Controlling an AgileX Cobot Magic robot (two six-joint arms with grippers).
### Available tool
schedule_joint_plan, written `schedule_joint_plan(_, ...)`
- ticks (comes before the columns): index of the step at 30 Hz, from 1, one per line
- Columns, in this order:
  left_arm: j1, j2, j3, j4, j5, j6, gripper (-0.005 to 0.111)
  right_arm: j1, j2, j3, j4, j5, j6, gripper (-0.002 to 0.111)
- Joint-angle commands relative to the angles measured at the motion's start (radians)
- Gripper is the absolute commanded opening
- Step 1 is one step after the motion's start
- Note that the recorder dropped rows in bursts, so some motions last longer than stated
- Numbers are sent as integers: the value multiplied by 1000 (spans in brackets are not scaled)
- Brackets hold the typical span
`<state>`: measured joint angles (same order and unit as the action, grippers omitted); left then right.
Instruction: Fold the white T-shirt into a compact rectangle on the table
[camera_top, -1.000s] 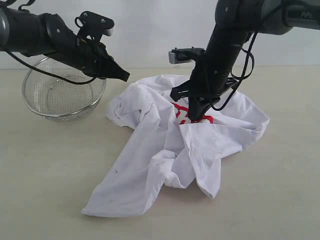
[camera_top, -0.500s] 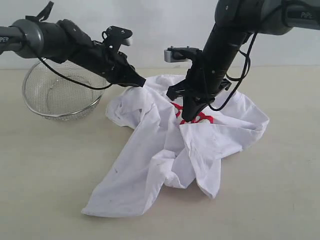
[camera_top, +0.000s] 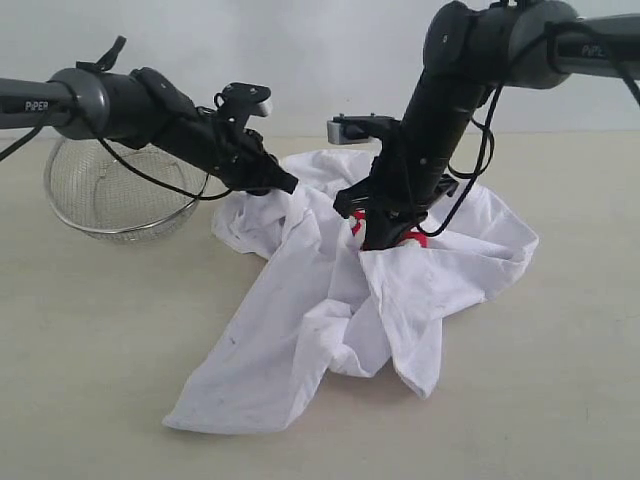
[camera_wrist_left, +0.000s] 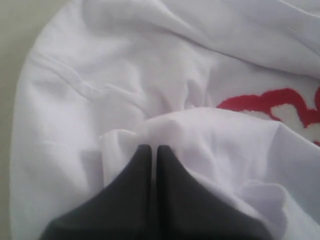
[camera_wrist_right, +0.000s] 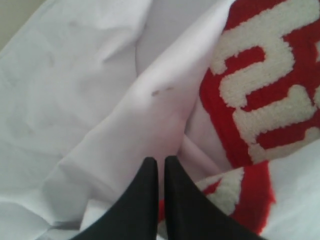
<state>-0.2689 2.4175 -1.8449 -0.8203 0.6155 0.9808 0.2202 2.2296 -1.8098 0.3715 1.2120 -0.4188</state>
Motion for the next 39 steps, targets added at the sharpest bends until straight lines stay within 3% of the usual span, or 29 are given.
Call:
schedule_joint_plan(1, 3, 26, -5, -5, -5, 0, 5, 0, -5, 13, -4, 9, -27, 1)
schedule_joint_plan(18, 5, 52, -5, -3, 40, -20, 5, 0, -225, 237, -106, 9, 23, 1)
schedule_joint_plan(29, 5, -11, -5, 23, 60, -23, 5, 0, -289, 569, -118, 9, 20, 1)
schedule_joint_plan(36, 5, -35, -5, 34, 96, -23, 5, 0, -517, 647, -118, 9, 30, 1)
schedule_joint_plan(39, 5, -95, -5, 43, 136, -23, 5, 0, -639, 647, -136, 9, 156, 1)
